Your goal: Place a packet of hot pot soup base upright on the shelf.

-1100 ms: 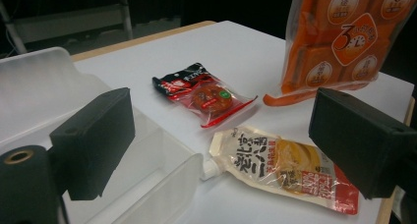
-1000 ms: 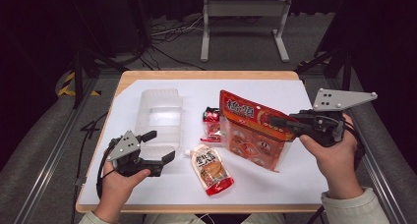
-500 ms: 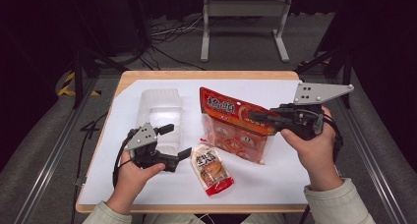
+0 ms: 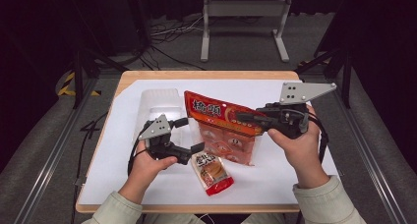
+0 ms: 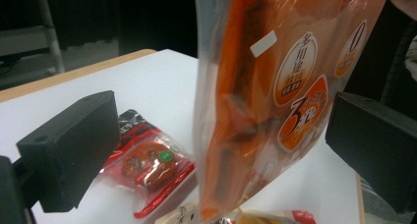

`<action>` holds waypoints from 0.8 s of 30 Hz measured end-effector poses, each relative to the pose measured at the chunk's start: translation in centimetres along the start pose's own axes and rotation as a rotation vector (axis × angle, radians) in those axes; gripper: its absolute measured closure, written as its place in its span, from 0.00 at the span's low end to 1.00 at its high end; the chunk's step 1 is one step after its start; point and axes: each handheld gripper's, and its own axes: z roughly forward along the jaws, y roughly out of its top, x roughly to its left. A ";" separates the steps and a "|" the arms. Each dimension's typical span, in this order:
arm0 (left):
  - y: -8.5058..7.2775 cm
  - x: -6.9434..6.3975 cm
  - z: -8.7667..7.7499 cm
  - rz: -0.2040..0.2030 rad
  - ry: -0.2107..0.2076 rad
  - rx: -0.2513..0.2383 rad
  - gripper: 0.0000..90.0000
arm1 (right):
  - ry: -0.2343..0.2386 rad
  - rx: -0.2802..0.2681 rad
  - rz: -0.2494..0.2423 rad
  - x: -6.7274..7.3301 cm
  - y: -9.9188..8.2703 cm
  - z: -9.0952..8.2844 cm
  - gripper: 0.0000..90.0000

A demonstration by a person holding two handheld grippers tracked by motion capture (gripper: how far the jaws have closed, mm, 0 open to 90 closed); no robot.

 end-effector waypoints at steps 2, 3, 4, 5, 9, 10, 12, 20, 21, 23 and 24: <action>0.0 0.0 0.5 0.002 -0.022 0.007 0.01 | 0.009 -0.006 -0.003 0.0 0.0 0.3 1.00; 0.0 0.0 0.6 0.003 -0.029 0.013 0.01 | 0.011 -0.005 -0.004 0.0 -0.1 0.4 1.00; 0.0 0.0 0.6 0.003 -0.029 0.013 0.01 | 0.011 -0.005 -0.004 0.0 -0.1 0.4 1.00; 0.0 0.0 1.1 0.004 -0.050 0.014 0.01 | 0.013 -0.006 -0.004 0.0 -0.1 0.5 1.00; -0.2 0.0 2.0 0.014 -0.074 0.012 0.01 | 0.031 -0.014 -0.005 0.1 -0.2 1.0 1.00; -0.3 0.0 2.3 0.013 -0.089 0.007 0.01 | 0.035 -0.017 -0.004 0.1 -0.2 1.1 1.00; -0.3 0.0 2.4 0.036 -0.119 -0.010 0.02 | 0.045 -0.022 0.000 0.0 -0.3 1.2 1.00; -0.1 -0.6 2.7 0.069 -0.170 -0.031 0.15 | 0.068 -0.046 0.007 0.0 -0.8 1.8 1.00; -0.1 -0.6 2.7 0.073 -0.171 -0.030 0.18 | 0.071 -0.051 0.010 0.0 -0.8 1.8 1.00; -0.1 -0.7 2.8 0.074 -0.172 -0.023 0.24 | 0.077 -0.059 0.014 0.0 -0.9 2.0 1.00; -0.1 -0.7 2.9 0.079 -0.164 -0.020 0.27 | 0.079 -0.062 0.015 0.0 -1.0 2.1 1.00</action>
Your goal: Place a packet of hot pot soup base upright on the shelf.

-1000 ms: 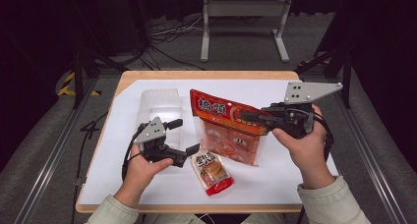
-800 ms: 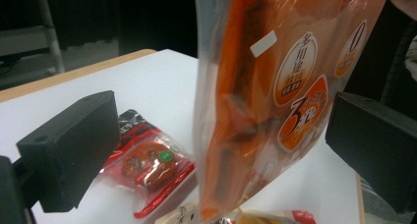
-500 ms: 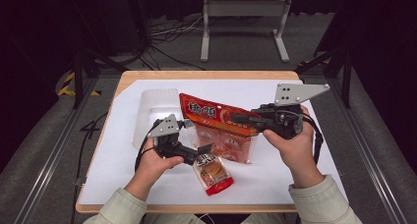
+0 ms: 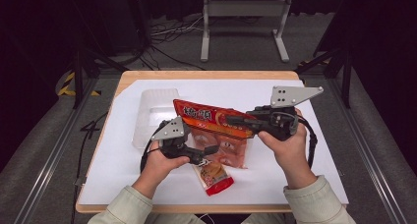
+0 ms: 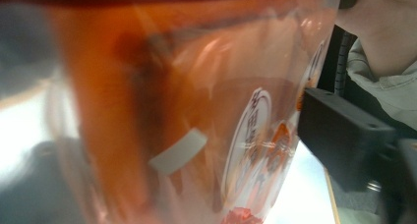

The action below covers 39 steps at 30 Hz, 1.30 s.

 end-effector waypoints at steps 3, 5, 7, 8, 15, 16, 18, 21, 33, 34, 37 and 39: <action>0.0 0.0 0.0 -0.013 -0.031 0.000 0.37 | -0.006 -0.010 0.003 0.0 -0.1 0.1 1.00; 0.0 0.0 0.0 0.002 -0.043 0.008 0.46 | -0.011 -0.019 0.011 -0.1 -0.2 -0.1 1.00; 0.1 -0.1 0.0 0.011 -0.060 0.017 0.57 | -0.018 -0.025 0.019 -0.3 -0.3 -0.2 1.00; 0.1 -0.1 -0.1 0.016 -0.072 0.024 0.60 | -0.020 -0.025 0.020 -0.4 -0.4 -0.3 1.00; 0.3 -0.3 -0.1 0.029 -0.084 0.046 0.69 | -0.020 -0.028 0.034 -0.6 -0.8 -0.5 1.00; 0.3 -0.4 -0.1 0.027 -0.084 0.048 0.69 | -0.021 -0.028 0.036 -0.6 -0.8 -0.5 1.00; 0.3 -0.4 -0.1 0.018 -0.090 0.052 0.70 | -0.029 -0.026 0.032 -0.7 -0.8 -0.5 1.00; 0.3 -0.5 -0.2 0.019 -0.084 0.058 0.73 | -0.038 -0.021 0.035 -0.7 -0.9 -0.4 1.00; 0.6 -0.5 -0.5 0.003 -0.114 0.065 0.78 | -0.062 -0.021 0.024 -0.7 -1.0 -0.5 0.99; 0.6 -0.5 -0.6 0.004 -0.115 0.064 0.78 | -0.063 -0.022 0.023 -0.7 -1.1 -0.5 0.99; 0.7 -0.5 -0.7 0.014 -0.113 0.067 0.78 | -0.086 -0.029 0.021 -0.7 -1.2 -0.7 0.92; 0.7 -0.4 -0.7 0.015 -0.112 0.071 0.78 | -0.096 -0.033 0.023 -0.8 -1.3 -0.9 0.87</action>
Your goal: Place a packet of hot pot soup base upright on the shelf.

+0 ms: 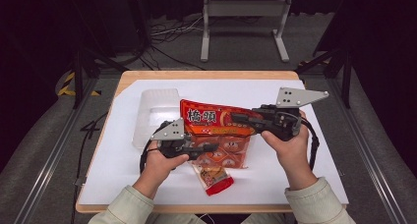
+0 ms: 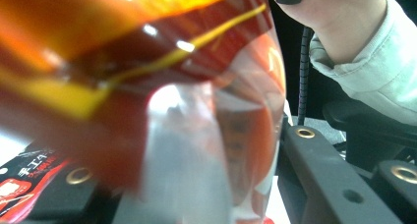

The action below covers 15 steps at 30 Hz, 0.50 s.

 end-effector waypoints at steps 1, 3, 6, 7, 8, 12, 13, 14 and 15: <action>0.0 0.0 0.0 0.003 0.000 0.002 0.78 | -0.004 -0.003 0.002 -0.1 -0.1 -0.1 0.84; 0.0 0.0 -0.1 0.003 0.001 0.006 0.78 | -0.008 -0.009 0.021 -0.5 -0.3 -0.5 0.72; 0.0 0.1 -0.3 -0.004 0.008 0.004 0.78 | -0.015 -0.011 0.037 -0.8 -0.6 -0.8 0.65; 0.0 0.2 -0.4 0.001 0.012 0.001 0.78 | -0.022 -0.016 0.040 -1.0 -0.8 -0.9 0.62; 0.0 0.2 -0.6 -0.009 0.015 -0.004 0.78 | -0.028 -0.020 0.043 -1.1 -1.0 -1.2 0.60; 0.1 0.4 -1.4 -0.010 0.038 -0.013 0.78 | -0.073 -0.022 0.031 -1.4 -1.8 -2.1 0.50; 0.1 0.4 -1.5 -0.014 0.042 -0.018 0.78 | -0.090 -0.022 0.028 -1.4 -2.0 -2.4 0.48; 0.1 0.5 -1.7 -0.007 0.045 -0.014 0.79 | -0.098 -0.023 0.030 -1.5 -2.2 -2.6 0.47; 0.2 0.5 -1.7 -0.008 0.047 -0.017 0.79 | -0.106 -0.025 0.031 -1.6 -2.4 -2.8 0.46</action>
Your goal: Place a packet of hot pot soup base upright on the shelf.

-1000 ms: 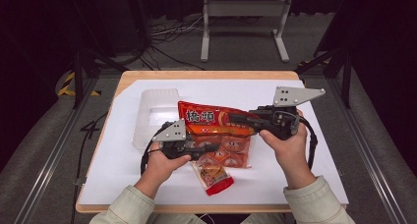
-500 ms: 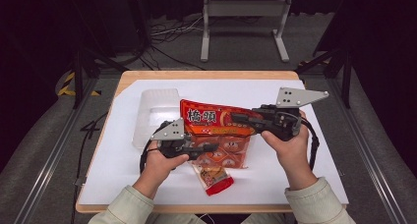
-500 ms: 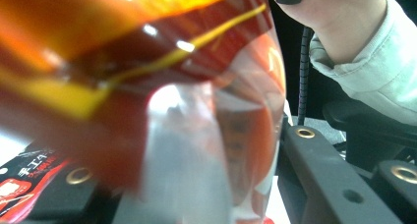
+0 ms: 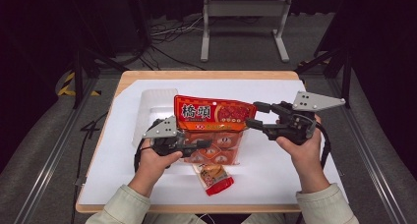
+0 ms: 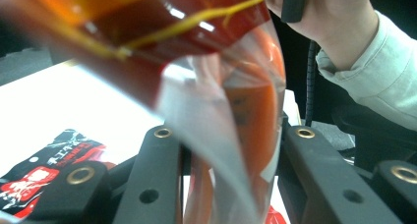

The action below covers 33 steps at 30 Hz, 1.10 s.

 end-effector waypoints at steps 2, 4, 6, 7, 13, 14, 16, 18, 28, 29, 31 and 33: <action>0.1 -0.1 -0.1 -0.001 -0.002 -0.005 0.79 | -0.022 -0.004 0.004 -0.3 -0.5 -0.5 0.44; 0.3 -0.1 -0.2 -0.002 -0.004 -0.008 0.79 | -0.052 0.003 0.004 -0.5 -1.1 -1.0 0.43; 0.4 -0.3 -0.3 -0.001 0.001 -0.006 0.79 | -0.072 0.011 0.010 -0.9 -1.7 -1.3 0.41; 0.5 -0.3 -0.3 0.001 0.002 -0.005 0.79 | -0.077 0.010 0.020 -1.1 -2.1 -1.4 0.42; 0.6 -0.3 -0.6 -0.008 0.018 -0.013 0.79 | -0.142 0.063 0.036 -2.3 -3.6 -2.0 0.41; 0.6 -0.3 -0.7 -0.007 0.019 -0.016 0.79 | -0.157 0.068 0.035 -2.4 -3.8 -2.2 0.41; 0.6 -0.2 -0.8 -0.013 0.022 -0.021 0.79 | -0.175 0.075 0.045 -2.8 -4.1 -2.5 0.41; 0.7 -0.3 -0.8 -0.013 0.023 -0.021 0.79 | -0.192 0.079 0.052 -3.1 -4.4 -2.7 0.41; 1.7 -0.1 -0.9 -0.012 0.026 -0.041 0.79 | -0.225 0.094 0.067 -3.9 -5.1 -3.1 0.42; 1.8 0.0 -0.9 -0.013 0.026 -0.044 0.79 | -0.226 0.094 0.071 -4.1 -5.2 -3.1 0.42; 2.1 0.1 -1.0 -0.013 0.033 -0.049 0.79 | -0.227 0.097 0.075 -4.2 -5.4 -3.1 0.41; 2.6 0.1 -1.1 -0.010 0.038 -0.048 0.79 | -0.233 0.098 0.078 -4.4 -5.6 -3.1 0.41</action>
